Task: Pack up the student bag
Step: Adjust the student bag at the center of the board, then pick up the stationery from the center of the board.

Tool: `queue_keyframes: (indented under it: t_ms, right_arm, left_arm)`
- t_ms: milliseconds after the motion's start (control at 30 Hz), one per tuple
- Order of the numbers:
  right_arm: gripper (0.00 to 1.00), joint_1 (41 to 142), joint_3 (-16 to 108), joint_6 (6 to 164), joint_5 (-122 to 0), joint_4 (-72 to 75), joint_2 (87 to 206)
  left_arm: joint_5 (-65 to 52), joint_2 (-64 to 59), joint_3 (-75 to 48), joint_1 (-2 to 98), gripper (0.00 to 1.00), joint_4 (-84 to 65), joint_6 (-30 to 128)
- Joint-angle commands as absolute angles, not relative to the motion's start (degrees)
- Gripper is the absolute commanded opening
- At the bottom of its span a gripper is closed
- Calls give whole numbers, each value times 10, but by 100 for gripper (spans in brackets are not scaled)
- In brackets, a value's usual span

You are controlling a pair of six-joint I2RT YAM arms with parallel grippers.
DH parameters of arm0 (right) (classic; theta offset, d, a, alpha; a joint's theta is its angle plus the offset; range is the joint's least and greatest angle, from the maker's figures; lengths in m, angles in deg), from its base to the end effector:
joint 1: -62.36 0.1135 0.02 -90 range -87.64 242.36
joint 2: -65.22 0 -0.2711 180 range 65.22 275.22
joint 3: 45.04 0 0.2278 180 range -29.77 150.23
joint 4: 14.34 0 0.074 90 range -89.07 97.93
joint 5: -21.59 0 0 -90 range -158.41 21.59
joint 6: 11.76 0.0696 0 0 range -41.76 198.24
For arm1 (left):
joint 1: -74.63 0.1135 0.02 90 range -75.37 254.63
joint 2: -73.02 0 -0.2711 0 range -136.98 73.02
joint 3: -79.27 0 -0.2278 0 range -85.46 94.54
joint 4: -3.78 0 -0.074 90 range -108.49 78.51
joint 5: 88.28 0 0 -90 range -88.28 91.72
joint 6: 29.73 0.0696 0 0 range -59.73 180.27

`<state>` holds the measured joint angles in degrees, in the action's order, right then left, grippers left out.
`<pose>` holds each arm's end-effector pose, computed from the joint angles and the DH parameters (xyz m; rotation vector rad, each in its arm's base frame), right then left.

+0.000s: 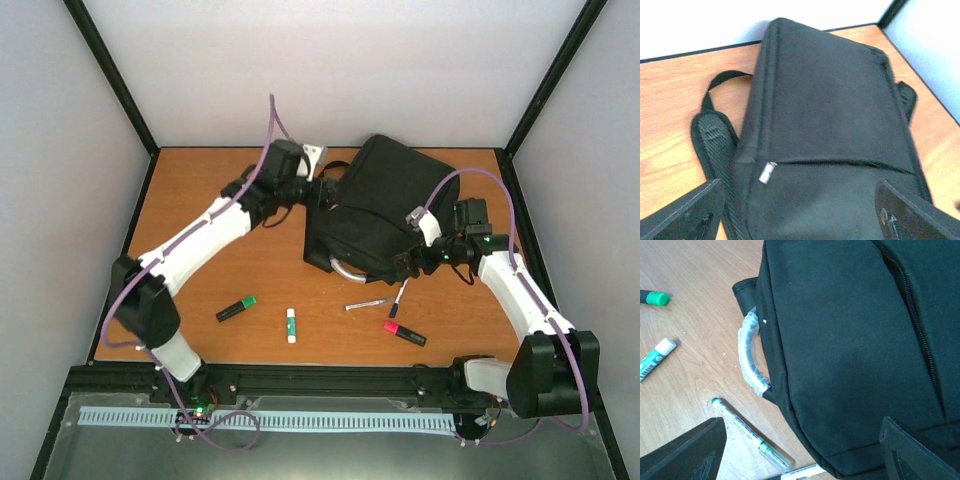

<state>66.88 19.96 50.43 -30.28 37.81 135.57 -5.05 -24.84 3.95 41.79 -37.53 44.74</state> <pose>0.2207 0.0606 0.2390 -0.8937 2.2212 0.6662 0.3327 -0.2245 0.3281 0.4046 2.1962 -0.6016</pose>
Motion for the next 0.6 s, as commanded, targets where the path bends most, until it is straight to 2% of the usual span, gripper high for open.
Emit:
queue_keyframes:
  t_ms: [0,167,367,467,567]
  right_arm:
    - [86,666,198,506,-324,361,1350]
    - [85,666,193,499,-381,351,1349]
    - [84,666,204,504,-411,353,1358]
    - [83,666,207,510,-425,349,1360]
    - [82,666,209,539,-494,330,1357]
  left_arm:
    - [-12,-195,-46,354,81,-388,468]
    - [35,-146,-114,290,77,-437,476]
    - [50,-144,-168,234,73,-458,482]
    - [44,-165,-176,197,68,-456,513]
    - [39,-209,-162,174,60,-460,539]
